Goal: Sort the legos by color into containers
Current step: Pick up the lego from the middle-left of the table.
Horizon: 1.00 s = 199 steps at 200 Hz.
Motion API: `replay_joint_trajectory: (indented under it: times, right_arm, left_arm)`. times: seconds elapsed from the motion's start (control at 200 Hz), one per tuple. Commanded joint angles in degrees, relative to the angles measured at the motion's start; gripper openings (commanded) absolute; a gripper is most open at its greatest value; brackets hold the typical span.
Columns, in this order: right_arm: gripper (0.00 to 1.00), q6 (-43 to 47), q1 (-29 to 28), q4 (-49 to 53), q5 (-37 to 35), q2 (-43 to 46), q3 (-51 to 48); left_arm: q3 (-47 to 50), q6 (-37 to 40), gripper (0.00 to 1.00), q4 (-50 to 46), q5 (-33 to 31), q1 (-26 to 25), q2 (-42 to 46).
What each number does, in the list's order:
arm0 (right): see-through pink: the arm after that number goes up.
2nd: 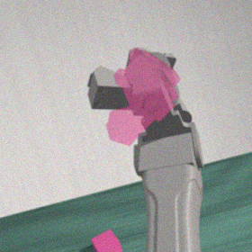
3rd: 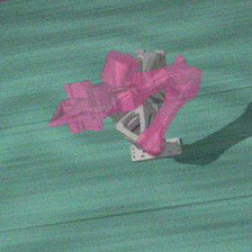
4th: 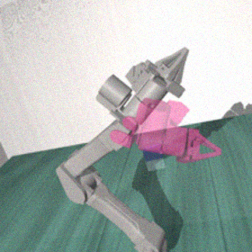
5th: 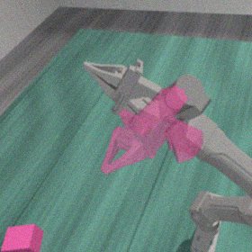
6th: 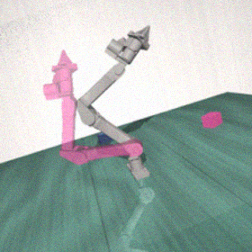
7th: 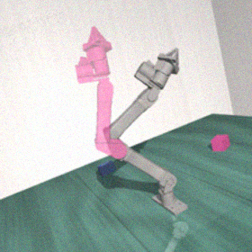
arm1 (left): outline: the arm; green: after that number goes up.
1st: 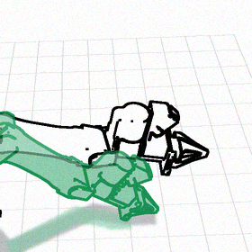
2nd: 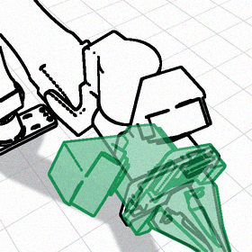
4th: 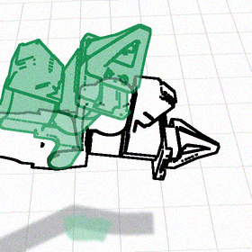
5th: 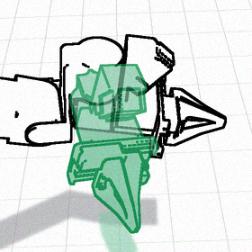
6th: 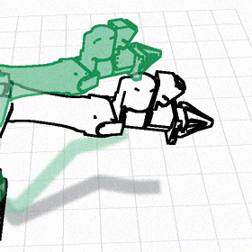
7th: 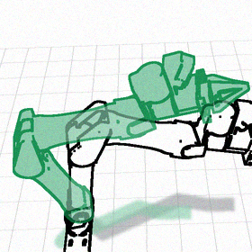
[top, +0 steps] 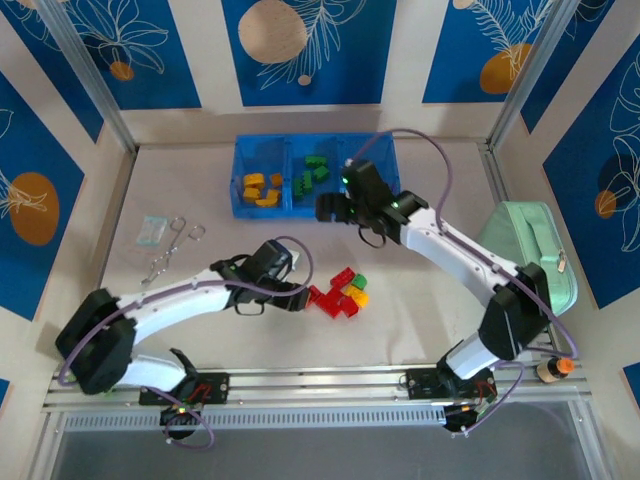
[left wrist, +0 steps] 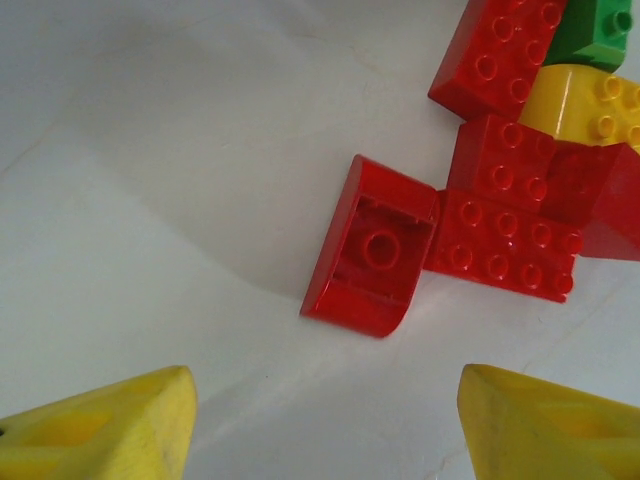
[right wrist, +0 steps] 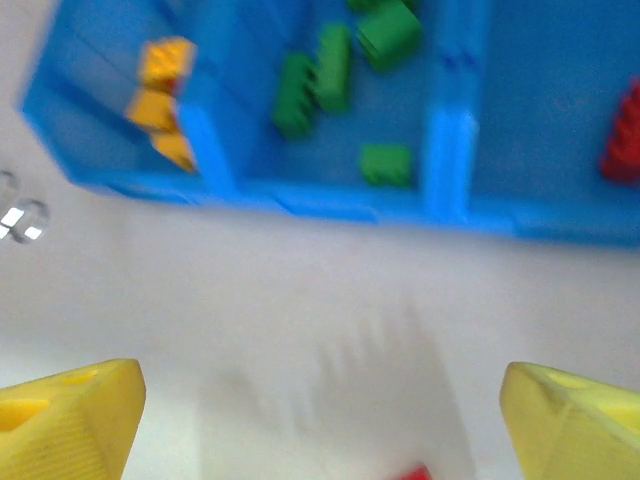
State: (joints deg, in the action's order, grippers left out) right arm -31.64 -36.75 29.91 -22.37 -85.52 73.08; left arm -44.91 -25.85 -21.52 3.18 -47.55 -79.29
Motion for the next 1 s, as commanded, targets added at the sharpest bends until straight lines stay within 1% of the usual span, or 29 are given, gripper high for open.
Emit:
replay_joint_trajectory:
  times: [0.0,0.135,0.25,0.32,0.4,0.475,0.61,0.7,0.835,0.991]
  right_arm:
    - [0.92,-4.19,1.92,-0.74,-0.32,7.25,-10.32]
    - [0.92,-7.01,5.58,-0.47,0.99,16.97,-21.74]
    - [0.92,-7.91,9.42,0.04,2.53,23.34,-27.54]
    - [0.92,-7.85,11.32,0.15,3.63,25.98,-29.29]
    - [0.93,-7.4,12.83,0.53,4.45,27.68,-29.89]
    - [0.92,-6.91,13.67,0.82,4.94,28.1,-29.76]
    - [0.93,-6.67,13.99,0.44,5.58,27.88,-29.89]
    - [0.92,-7.01,13.99,-0.01,6.05,27.6,-30.28]
    - [0.93,-7.12,13.9,-0.35,6.5,27.59,-30.76]
    - [0.92,-6.68,13.31,-0.55,6.39,27.51,-31.05]
  left_arm:
    - [-3.53,4.87,0.69,2.34,2.53,-0.72,-4.58]
    - [-6.53,7.81,0.69,0.63,2.14,-1.7,-10.1]
    - [-8.21,8.51,0.68,-0.06,1.96,-2.51,-13.67]
    - [-9.2,8.61,0.66,-0.4,1.43,-3.06,-15.61]
    - [-10.55,8.53,0.61,-1.7,-0.1,-3.51,-17.61]
    - [-11.29,8.35,0.54,-2.55,-1.15,-3.55,-18.68]
    - [-11.39,8.53,0.47,-3.47,-1.99,-3.52,-18.67]
    - [-11.11,8.84,0.47,-4.47,-1.95,-3.51,-18.41]
    - [-9.32,8.73,0.55,-4.92,-1.7,-3.57,-16.59]
    - [-7.48,8.77,0.58,-3.31,-0.32,-3.51,-14.23]
